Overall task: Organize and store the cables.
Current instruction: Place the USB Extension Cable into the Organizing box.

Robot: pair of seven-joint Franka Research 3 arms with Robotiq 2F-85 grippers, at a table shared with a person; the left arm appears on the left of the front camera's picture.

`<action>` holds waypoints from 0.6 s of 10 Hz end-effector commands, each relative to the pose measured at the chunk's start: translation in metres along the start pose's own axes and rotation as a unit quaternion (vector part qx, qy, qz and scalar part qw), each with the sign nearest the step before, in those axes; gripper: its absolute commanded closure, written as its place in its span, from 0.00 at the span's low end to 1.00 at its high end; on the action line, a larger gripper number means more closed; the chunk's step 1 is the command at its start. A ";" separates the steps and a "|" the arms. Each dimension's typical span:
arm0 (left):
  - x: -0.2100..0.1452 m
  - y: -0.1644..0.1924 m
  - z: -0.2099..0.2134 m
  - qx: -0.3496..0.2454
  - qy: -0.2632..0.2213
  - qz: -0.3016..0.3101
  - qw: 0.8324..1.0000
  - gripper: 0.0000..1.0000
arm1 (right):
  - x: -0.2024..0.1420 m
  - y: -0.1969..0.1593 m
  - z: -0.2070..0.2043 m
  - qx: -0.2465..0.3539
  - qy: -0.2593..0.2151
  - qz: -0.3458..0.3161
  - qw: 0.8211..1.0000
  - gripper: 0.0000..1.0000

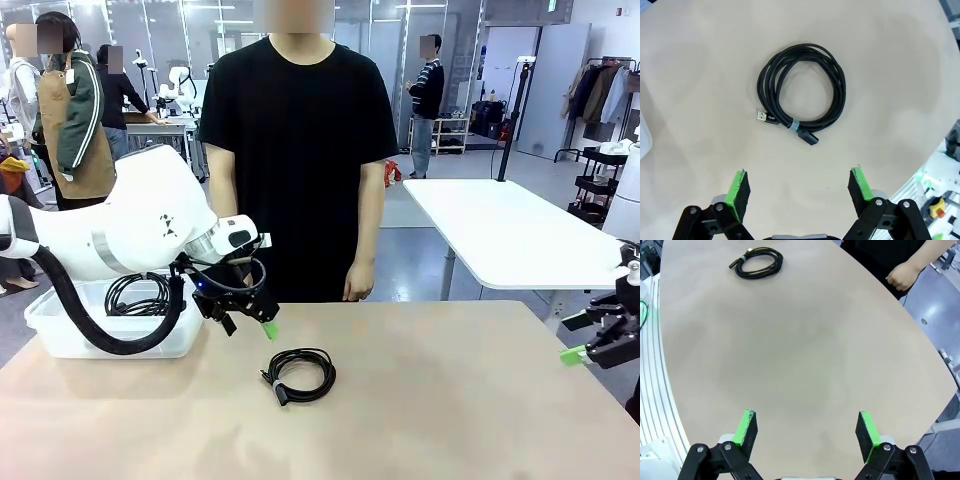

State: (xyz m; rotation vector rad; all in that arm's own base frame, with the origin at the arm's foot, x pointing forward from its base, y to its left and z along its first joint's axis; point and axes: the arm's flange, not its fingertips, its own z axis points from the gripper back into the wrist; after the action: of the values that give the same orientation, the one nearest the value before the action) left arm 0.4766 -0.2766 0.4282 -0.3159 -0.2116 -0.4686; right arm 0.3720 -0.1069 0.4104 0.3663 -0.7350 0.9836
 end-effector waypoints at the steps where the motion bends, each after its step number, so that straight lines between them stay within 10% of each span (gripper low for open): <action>1: -0.002 0.000 0.006 0.002 -0.005 0.001 1.000 0.00 | 0.000 -0.001 -0.002 0.002 -0.002 0.001 1.000 0.00; 6: 0.000 -0.001 0.004 0.001 -0.004 -0.001 1.000 0.00 | 0.000 -0.001 -0.002 0.002 -0.002 0.001 1.000 0.00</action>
State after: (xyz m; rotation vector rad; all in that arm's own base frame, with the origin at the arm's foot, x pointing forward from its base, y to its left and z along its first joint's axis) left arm 0.4759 -0.2762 0.4325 -0.3162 -0.2197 -0.4694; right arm 0.3721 -0.1056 0.4108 0.3653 -0.7326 0.9875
